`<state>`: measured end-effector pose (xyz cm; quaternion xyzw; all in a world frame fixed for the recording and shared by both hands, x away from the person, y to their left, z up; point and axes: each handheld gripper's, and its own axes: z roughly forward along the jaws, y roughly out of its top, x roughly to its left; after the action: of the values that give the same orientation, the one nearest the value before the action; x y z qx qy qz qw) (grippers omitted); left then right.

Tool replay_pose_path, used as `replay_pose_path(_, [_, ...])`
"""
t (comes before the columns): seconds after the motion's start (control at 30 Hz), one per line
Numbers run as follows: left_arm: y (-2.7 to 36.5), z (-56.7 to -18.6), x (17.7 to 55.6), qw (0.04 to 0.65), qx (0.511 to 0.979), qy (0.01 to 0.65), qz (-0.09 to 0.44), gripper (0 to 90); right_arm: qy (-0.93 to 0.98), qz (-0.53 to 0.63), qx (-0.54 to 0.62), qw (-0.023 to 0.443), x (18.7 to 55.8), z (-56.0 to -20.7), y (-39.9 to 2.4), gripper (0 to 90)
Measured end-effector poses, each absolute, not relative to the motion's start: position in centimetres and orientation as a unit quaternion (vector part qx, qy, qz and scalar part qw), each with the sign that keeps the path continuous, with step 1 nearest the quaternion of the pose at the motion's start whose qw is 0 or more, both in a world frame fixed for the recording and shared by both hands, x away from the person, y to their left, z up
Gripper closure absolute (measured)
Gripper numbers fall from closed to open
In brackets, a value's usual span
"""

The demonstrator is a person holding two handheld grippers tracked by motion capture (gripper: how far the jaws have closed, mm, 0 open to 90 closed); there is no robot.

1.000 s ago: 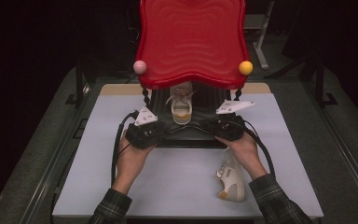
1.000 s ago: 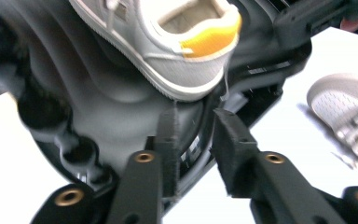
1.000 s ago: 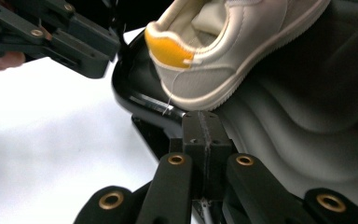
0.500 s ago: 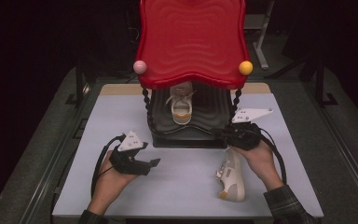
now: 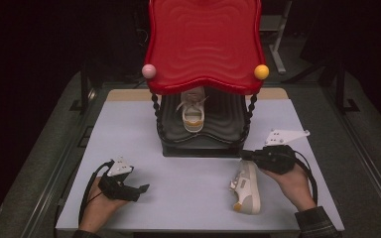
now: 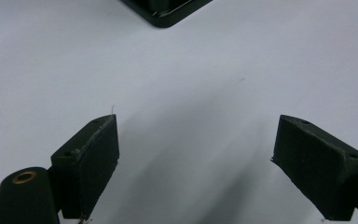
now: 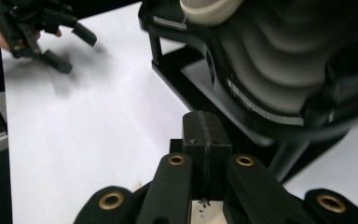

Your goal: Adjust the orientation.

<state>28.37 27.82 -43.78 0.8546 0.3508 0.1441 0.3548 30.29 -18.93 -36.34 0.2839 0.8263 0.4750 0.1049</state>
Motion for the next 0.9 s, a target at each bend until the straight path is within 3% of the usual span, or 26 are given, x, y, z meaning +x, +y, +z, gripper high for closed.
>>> replay_pose_path(0.47, [28.7,-45.2,28.8,0.357,0.854,0.347,0.151,13.1,0.824,0.461,0.315,0.096,28.0,-38.1,-21.6,89.8])
replay_pose_path(0.9, [28.7,-45.2,28.8,0.358,0.854,0.347,0.151,13.1,0.832,0.442,0.324,0.083,28.2,-39.2,-21.6,89.9])
